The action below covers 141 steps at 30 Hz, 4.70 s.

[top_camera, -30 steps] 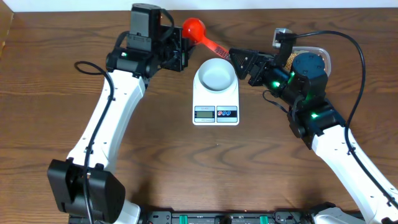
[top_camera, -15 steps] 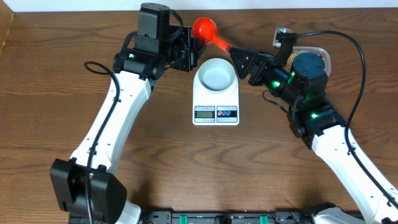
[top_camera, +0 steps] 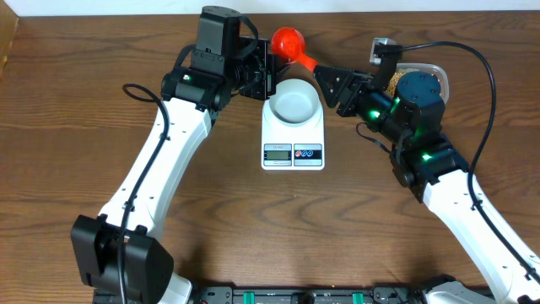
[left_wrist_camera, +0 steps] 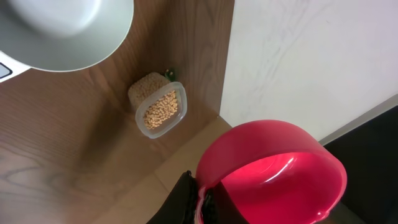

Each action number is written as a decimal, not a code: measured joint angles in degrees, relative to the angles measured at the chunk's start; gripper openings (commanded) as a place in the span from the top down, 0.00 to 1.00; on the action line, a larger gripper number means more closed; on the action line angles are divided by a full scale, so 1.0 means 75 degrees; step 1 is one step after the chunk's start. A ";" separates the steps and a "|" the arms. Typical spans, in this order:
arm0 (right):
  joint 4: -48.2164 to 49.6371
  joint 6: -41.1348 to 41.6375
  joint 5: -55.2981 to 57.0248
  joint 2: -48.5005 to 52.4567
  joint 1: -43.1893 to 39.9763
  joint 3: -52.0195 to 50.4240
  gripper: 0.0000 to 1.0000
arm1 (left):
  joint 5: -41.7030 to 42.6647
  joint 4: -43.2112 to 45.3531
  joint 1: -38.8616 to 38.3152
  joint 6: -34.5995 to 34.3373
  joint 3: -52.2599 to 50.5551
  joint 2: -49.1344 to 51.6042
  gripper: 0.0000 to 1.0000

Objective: Scoop item into bowl and weigh 50g on scale
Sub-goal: 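Close the right gripper on the scoop handle, then open the left gripper and carry the scoop right with the right gripper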

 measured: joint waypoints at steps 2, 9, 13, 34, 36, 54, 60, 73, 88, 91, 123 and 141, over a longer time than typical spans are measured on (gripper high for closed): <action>0.0000 -0.0006 -0.0047 0.0000 0.0000 0.0000 0.49 | 0.0006 0.0000 0.0000 -0.0003 0.0000 0.0000 0.93; 0.0000 -0.0189 -0.0254 0.0000 0.0000 0.0000 0.58 | 0.0050 0.0000 0.0000 -0.0003 0.0000 0.0000 0.93; 0.0000 -0.0289 -0.0379 0.0000 0.0000 0.0000 0.59 | 0.0079 0.0000 0.0000 0.0000 0.0000 0.0000 0.93; 0.0000 -0.0481 -0.0603 0.0000 0.0000 0.0000 0.76 | 0.0280 -0.0181 -0.0015 0.0006 0.0000 0.0000 0.93; 0.0000 -0.0481 -0.0603 0.0000 0.0000 0.0000 0.77 | 0.0277 -0.0181 -0.0015 0.0006 0.0000 0.0000 0.93; -0.0003 -0.0516 -0.0627 0.0000 0.0000 0.0000 0.99 | 0.0280 -0.0181 -0.0015 0.0009 0.0000 0.0000 0.93; -0.0003 -0.0510 -0.0627 0.0000 0.0000 0.0000 0.99 | 0.0277 -0.0181 -0.0015 0.0006 0.0000 0.0000 0.93; -0.0012 -0.0510 -0.0624 0.0000 0.0000 0.0000 0.99 | 0.0283 -0.0184 -0.0015 0.0029 0.0000 0.0000 0.03; -0.0172 -0.0510 -0.0251 0.0000 0.0000 0.0000 0.99 | 0.0306 0.0058 0.0102 0.0093 0.0000 0.0000 0.00; -0.0204 -0.0510 -0.0114 0.0000 -0.0023 0.0000 0.99 | 0.0303 0.0117 0.0230 0.0233 0.0000 0.0000 0.00; -0.3675 -0.1411 0.0408 -0.0525 -0.1268 0.1259 0.98 | 0.0303 -0.0548 0.1040 0.7874 0.0000 -0.0003 0.01; -0.5444 -0.2063 0.0784 -0.0527 -0.1268 0.2046 0.99 | -0.1894 -0.3270 0.1040 1.2243 0.0000 -0.0026 0.05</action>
